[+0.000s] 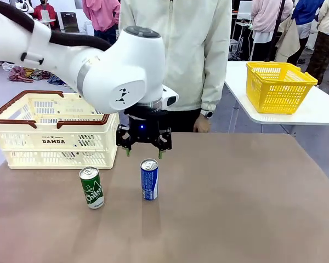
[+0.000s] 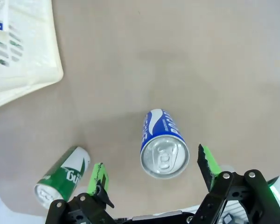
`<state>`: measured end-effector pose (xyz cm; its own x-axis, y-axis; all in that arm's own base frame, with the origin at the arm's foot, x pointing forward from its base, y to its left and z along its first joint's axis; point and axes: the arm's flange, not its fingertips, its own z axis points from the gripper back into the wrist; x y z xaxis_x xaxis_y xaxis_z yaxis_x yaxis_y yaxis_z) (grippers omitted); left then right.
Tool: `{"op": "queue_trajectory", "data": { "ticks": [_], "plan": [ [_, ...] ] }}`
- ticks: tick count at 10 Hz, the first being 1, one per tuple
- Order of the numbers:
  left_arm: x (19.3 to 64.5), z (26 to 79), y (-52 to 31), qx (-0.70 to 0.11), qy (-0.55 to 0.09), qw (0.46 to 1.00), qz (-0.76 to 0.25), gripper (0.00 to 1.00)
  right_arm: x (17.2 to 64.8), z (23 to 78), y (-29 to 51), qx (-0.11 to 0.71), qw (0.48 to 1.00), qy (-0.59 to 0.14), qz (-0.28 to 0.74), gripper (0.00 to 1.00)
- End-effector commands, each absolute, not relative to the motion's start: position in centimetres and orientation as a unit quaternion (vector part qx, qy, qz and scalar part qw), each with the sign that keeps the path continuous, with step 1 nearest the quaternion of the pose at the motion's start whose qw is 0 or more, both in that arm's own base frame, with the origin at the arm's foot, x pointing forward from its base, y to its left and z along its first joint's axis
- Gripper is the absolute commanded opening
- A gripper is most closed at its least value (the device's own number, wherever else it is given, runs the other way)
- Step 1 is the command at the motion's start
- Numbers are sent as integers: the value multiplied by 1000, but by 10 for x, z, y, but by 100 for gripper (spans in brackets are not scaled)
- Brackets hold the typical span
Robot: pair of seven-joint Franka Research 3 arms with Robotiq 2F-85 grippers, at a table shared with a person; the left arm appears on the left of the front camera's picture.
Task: Place the drinks into the Shopping basket.
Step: Pick up one drink and place it into the Shopping basket.
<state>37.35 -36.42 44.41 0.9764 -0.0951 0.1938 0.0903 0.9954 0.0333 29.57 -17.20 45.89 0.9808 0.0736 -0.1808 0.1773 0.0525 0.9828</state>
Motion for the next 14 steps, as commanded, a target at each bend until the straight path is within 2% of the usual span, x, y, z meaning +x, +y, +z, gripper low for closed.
{"op": "queue_trajectory", "data": {
  "ticks": [1,7,13,14],
  "plan": [
    [376,438,-362,-3,-87,995,-55,100,295,465,-174,681,724,101,-40,100],
    [391,392,-370,23,-25,998,-58,100,295,465,-174,681,724,101,-40,100],
    [395,378,-369,7,-10,998,-57,100,295,465,-174,681,724,101,-40,100],
    [396,376,-369,6,-7,998,-61,51,295,465,-174,681,724,101,-40,100]
  ]
}}
